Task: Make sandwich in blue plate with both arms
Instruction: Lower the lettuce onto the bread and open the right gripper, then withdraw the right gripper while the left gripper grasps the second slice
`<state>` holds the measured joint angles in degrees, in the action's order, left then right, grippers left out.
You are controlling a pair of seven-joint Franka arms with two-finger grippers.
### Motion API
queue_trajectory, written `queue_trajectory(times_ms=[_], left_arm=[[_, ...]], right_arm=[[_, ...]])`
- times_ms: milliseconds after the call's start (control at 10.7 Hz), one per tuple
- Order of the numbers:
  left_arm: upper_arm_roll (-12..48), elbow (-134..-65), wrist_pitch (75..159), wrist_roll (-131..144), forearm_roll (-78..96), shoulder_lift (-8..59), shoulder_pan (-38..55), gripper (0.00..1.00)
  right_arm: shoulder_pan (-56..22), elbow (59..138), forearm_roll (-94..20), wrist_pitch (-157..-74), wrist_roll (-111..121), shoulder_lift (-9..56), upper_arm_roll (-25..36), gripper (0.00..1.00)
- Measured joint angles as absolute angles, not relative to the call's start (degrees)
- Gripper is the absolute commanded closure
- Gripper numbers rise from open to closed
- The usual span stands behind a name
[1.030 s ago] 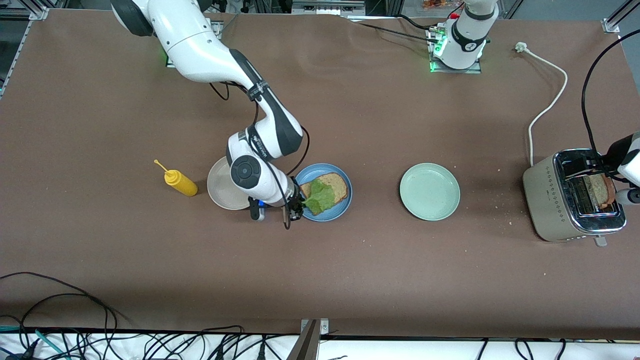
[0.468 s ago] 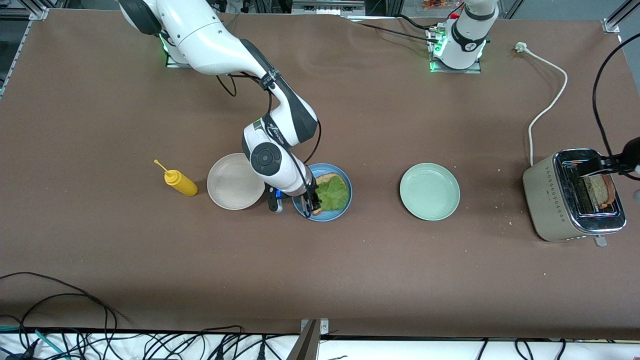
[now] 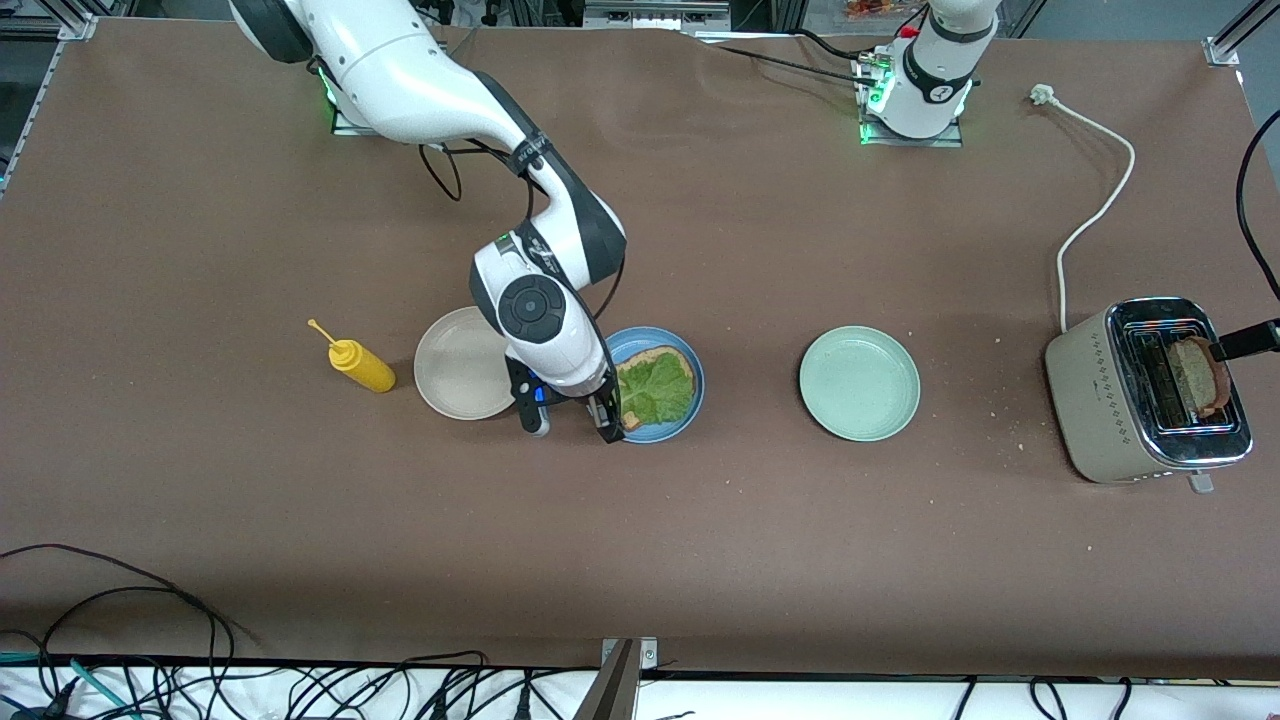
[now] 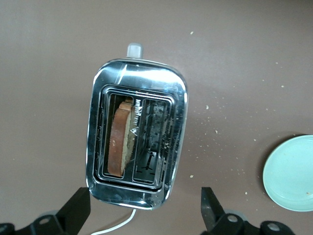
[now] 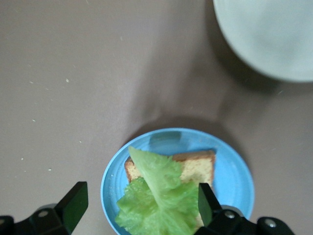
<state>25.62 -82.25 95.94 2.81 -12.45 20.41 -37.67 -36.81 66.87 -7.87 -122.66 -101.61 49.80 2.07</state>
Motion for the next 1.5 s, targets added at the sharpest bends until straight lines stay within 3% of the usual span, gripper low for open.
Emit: queue_trajectory(times_ms=[468,562,749,937,1030,1311,1499], left_arm=[[25.56,-82.58,99.32,2.80,-13.52,27.06,-40.74,0.02],[25.58,-82.62,99.40,2.80,-15.02,28.32,-40.75,0.08],[25.56,-82.64,99.45,2.81,-15.83,30.31,-40.91,0.42],[25.56,-82.63,99.47,2.81,-15.84,31.21,-41.54,0.85],[25.56,-82.63,99.47,2.81,-15.84,31.35,-41.71,1.00],[25.63,-82.58,99.42,2.81,-16.02,31.33,-41.77,1.00],[25.73,-82.40,99.39,2.81,-16.17,31.20,-41.77,1.00]], right_arm=[[-34.65,66.29,-4.63,-103.18,-68.24,40.43,7.22,0.00],[-34.51,66.30,-4.61,-100.21,-59.55,39.56,9.09,0.00],[-34.41,66.29,-4.61,-95.02,-45.78,38.00,12.67,0.00],[-34.33,66.28,-4.62,-89.62,-32.51,35.88,17.16,0.00],[-33.99,66.34,-4.62,-87.73,-25.14,34.60,19.40,0.00],[-30.56,74.38,-4.79,-89.13,-9.09,27.41,21.52,0.00],[-27.29,89.34,-4.85,-98.21,-0.57,18.59,21.81,0.00]])
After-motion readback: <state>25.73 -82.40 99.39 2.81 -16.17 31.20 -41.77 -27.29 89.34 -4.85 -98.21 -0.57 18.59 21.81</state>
